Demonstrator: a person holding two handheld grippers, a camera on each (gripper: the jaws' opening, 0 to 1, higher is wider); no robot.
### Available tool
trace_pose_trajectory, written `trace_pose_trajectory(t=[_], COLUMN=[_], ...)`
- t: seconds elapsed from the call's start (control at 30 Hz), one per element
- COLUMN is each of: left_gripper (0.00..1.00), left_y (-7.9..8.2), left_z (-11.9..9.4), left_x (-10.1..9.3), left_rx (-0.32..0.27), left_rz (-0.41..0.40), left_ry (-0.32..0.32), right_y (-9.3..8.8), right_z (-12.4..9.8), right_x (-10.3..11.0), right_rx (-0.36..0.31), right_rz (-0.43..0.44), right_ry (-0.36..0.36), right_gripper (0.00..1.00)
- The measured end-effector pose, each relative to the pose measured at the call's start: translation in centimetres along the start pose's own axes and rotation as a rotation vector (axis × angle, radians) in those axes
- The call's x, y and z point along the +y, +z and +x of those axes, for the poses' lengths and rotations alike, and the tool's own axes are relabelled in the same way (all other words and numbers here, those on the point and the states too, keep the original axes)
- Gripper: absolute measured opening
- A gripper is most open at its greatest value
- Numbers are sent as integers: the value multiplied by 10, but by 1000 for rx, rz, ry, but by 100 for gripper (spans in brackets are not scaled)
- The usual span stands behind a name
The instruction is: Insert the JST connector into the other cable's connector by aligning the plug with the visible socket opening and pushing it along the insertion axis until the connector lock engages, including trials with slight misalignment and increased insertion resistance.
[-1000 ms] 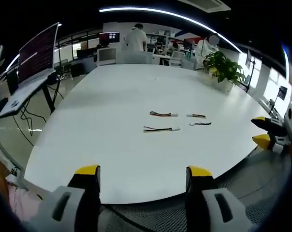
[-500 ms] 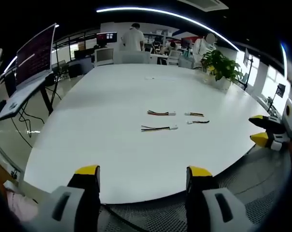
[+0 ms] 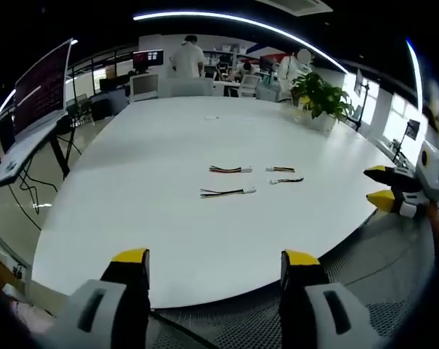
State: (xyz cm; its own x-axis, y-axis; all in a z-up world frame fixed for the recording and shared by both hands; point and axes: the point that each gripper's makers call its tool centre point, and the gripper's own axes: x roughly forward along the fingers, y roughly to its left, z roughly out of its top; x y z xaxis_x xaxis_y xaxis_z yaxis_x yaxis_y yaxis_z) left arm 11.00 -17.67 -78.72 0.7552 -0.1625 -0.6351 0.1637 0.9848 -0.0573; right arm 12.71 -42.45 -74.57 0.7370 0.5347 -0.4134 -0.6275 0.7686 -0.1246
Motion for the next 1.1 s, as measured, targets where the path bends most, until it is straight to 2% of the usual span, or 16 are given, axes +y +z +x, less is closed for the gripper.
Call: trace_pose_trajectory(t=[0.13,0.23,0.43,0.53,0.57,0.63,0.67,0.73,0.83,0.87,1.0,1.1], left_gripper=[70,70,70,72,71,72,74,80,87,88,97,98], left_y=[1,2,8,-2,0,12,12,8,-11,-12,9,8], left_z=[0,-1,-3,-2,-2,-4,-5,-4,-4,-5,-9,-13], left_x=[-5,-6,-5,-7,-9,-15,-14,-16,-18,-19,-22,-12], left_rx=[-13,-18,-60,7,-3,-71,-71,-39,98,115,60,92], left_rz=[15,23,19,16,20,-23,-24,-20,-9,-16,-152,-132], left_ry=[-31,-41,-38,-57,-66,-110,-107,-115,-133,-142,-237,-237], right_y=[-1,-4,-1,1,0,-1,-1,0,-1,1,10,10], right_z=[1,1,0,1,1,2,2,1,1,1,-3,-7], right_x=[-3,-4,-3,-2,-2,-3,-2,-3,-4,-3,-8,-15], right_rx=[7,31,10,1,6,16,15,14,12,8,-49,-41], right_rz=[8,10,13,20,21,22,21,20,11,4,-47,3], right_ry=[-19,-22,-19,-8,-11,-11,-8,-7,4,11,25,25], right_gripper=[44,43,42,44,44,45,45,49,59,60,67,63])
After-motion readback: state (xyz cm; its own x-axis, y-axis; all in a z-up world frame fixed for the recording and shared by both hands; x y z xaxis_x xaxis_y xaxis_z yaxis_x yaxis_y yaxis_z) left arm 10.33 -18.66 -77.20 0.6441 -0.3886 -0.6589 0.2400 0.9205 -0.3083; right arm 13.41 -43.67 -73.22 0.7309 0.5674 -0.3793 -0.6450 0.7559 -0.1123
